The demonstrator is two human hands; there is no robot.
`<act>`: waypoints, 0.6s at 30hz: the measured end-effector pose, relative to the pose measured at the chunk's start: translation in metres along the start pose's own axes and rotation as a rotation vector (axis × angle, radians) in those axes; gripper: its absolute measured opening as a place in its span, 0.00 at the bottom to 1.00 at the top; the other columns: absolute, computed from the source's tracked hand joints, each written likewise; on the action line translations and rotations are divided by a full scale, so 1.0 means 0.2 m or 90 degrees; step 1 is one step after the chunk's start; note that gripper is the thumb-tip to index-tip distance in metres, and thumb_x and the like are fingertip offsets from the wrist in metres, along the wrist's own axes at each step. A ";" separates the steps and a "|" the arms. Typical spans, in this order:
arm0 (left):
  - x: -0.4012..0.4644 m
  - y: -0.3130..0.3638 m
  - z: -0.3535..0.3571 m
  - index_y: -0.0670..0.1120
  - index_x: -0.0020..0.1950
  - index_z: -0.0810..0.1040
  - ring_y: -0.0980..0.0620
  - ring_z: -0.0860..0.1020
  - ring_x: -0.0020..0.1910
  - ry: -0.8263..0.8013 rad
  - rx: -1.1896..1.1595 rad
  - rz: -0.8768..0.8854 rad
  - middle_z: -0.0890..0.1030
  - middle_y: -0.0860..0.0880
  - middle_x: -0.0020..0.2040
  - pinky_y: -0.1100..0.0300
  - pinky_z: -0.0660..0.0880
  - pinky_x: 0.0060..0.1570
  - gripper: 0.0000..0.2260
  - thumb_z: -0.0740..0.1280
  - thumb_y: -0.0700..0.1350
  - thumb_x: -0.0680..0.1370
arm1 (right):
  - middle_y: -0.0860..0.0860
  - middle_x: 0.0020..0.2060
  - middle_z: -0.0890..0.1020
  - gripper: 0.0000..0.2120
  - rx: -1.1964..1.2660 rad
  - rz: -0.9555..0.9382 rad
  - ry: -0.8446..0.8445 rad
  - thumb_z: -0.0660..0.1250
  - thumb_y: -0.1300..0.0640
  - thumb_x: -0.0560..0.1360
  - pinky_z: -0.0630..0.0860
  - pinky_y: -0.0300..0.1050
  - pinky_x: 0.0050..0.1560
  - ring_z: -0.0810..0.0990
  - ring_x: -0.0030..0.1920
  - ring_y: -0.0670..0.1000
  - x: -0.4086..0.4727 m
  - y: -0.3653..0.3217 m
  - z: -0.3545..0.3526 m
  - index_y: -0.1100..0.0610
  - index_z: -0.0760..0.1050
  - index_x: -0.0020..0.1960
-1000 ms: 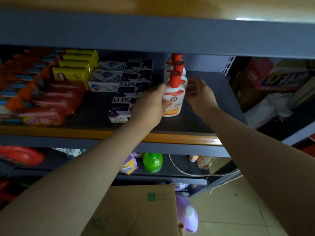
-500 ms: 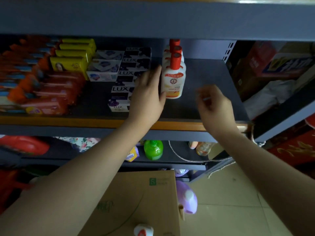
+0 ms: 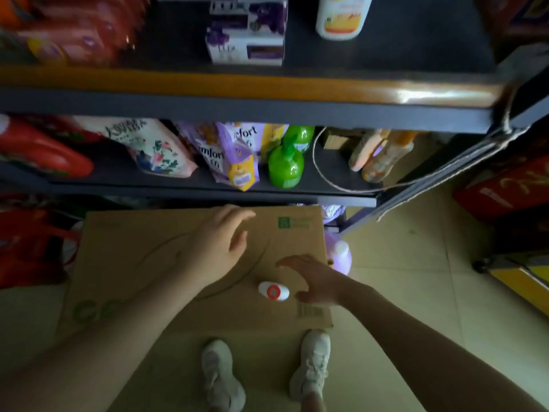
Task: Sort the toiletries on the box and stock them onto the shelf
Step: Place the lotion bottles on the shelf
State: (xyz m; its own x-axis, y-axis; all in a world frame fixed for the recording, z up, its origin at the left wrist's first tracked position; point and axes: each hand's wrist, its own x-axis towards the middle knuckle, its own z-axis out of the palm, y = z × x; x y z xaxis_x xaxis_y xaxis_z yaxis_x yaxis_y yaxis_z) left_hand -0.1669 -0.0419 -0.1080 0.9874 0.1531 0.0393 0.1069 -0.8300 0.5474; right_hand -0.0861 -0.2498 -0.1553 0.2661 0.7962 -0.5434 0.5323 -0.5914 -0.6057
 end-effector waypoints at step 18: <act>-0.07 0.00 -0.15 0.45 0.59 0.76 0.60 0.74 0.49 -0.023 -0.047 -0.054 0.78 0.52 0.51 0.70 0.70 0.46 0.13 0.62 0.41 0.75 | 0.55 0.48 0.80 0.13 0.693 0.194 0.252 0.63 0.58 0.78 0.77 0.41 0.35 0.81 0.43 0.50 -0.03 -0.11 -0.05 0.58 0.70 0.62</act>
State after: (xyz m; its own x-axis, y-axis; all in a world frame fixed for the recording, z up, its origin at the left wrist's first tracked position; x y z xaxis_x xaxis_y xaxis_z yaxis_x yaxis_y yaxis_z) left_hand -0.1849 -0.0282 -0.0835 0.9788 0.2007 -0.0399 0.1832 -0.7729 0.6074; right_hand -0.0908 -0.2396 -0.1330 0.5941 0.4753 -0.6490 -0.5043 -0.4085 -0.7608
